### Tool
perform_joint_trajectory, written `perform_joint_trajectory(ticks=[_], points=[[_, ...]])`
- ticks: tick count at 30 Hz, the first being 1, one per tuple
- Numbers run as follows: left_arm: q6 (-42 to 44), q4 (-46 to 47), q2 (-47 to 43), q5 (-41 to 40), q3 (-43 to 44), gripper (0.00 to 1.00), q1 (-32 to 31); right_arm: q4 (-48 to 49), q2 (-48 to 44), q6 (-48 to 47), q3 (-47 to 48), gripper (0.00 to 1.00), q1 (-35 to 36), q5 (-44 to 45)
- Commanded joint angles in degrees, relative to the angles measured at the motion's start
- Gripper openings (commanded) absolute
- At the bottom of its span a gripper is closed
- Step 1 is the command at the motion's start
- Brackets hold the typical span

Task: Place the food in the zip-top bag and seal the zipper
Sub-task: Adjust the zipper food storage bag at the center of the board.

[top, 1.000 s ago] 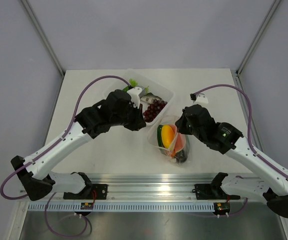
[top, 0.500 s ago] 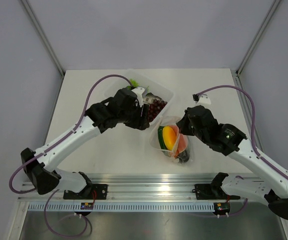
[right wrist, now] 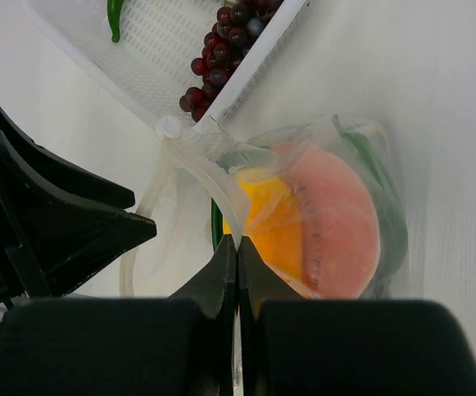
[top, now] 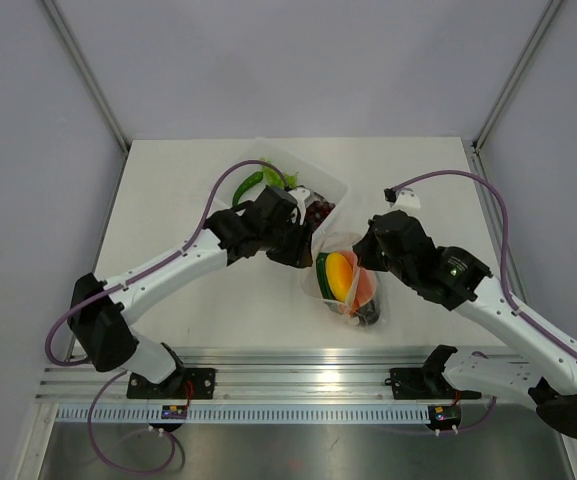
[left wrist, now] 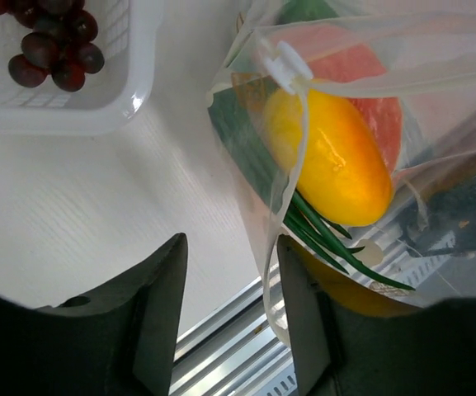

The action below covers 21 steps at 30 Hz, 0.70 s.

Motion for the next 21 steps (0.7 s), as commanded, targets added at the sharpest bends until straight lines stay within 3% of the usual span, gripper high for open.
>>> perform_joint_trajectory(ticks=[1,8,10,21], points=[[-1.1,5.5,1.8,3.9,1.0,0.45,0.0,1.3,0.6,-0.1,2.0,0.00,-0.2,0.1],[-1.7,5.5,4.2,5.5,5.3,0.08,-0.9,0.4,1.0,-2.0,4.9,0.00,-0.2,0.6],[-1.8,5.9,3.5,5.1,5.7,0.01,-0.9,-0.4,0.9,-2.2,5.0,0.00,-0.2,1.5],[-9.7,13.8,0.2,7.0,4.2,0.00,-0.8,-2.0,2.0,-9.0,9.5,0.03,-0.4,5.8]])
